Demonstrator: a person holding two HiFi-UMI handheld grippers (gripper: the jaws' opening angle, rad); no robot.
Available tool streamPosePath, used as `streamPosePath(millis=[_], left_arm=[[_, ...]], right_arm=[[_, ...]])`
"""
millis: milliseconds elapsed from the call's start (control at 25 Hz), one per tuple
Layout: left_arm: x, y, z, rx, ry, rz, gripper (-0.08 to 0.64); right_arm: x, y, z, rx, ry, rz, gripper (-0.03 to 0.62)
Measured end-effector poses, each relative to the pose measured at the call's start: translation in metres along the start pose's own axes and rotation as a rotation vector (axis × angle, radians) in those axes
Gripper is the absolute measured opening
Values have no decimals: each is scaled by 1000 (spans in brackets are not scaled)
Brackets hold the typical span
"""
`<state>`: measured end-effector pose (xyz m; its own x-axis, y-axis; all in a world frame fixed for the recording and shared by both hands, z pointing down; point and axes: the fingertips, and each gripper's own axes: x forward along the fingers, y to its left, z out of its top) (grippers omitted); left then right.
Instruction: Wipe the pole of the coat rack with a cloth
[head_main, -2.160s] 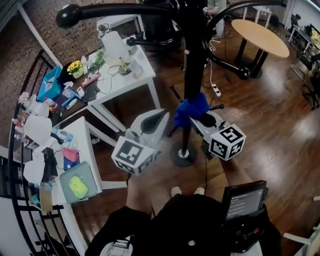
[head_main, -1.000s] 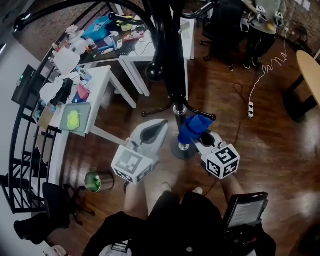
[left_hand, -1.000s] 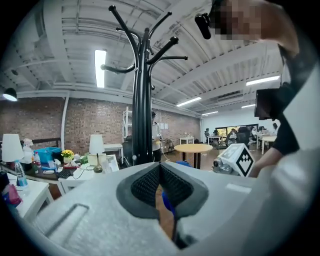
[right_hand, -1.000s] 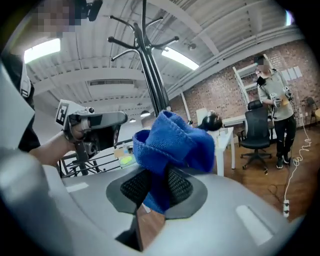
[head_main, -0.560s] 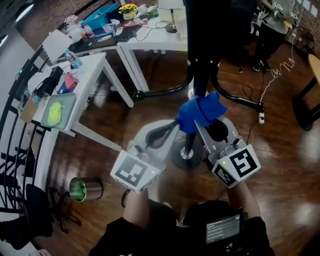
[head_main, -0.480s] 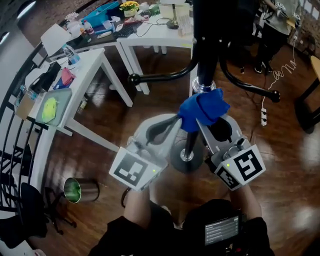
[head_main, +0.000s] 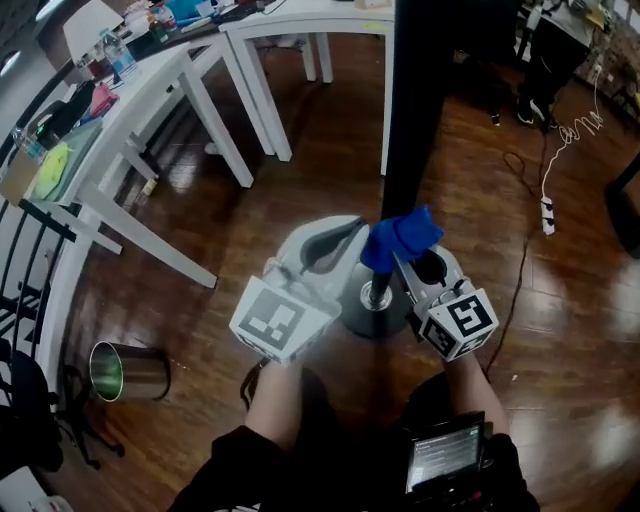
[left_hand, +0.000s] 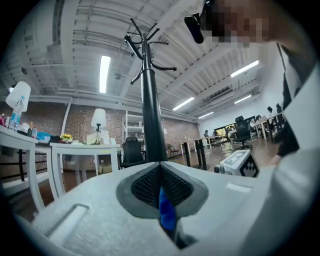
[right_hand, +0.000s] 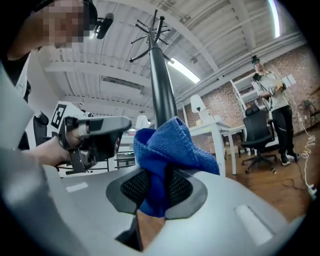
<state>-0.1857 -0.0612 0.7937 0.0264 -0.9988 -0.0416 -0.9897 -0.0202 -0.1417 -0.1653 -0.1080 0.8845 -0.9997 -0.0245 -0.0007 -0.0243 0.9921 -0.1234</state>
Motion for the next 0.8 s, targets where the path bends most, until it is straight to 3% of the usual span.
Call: streamPosePath(millis=[160,240,320,440,560,640,800], left_arm=[[3,-6,-57,-57,87,-8,2],[2,-11,-74,-76,116,-10,2],[2,-15,-84,-85,132,-8,3],[7,-20,-95,-64,139,-18,2],[7,-23,-113,-72,170,-20,2],[7,-25,-118,-85,184,-19,2],[2,-26,-108,-87,180,-20,2]], right_arm=[[-5,-20,-98,106,111,-19,70],[-4,-21,-135,97,179,-12,69],[-1,-19,-164,79,243,-5,69],[5,-18,-180,78,262,-10,69],[3,-17,-172,80,256,-15,69],[-2,-18,-143,71,216,-16,69],[-8,-12,-21,37,37,-2,71]])
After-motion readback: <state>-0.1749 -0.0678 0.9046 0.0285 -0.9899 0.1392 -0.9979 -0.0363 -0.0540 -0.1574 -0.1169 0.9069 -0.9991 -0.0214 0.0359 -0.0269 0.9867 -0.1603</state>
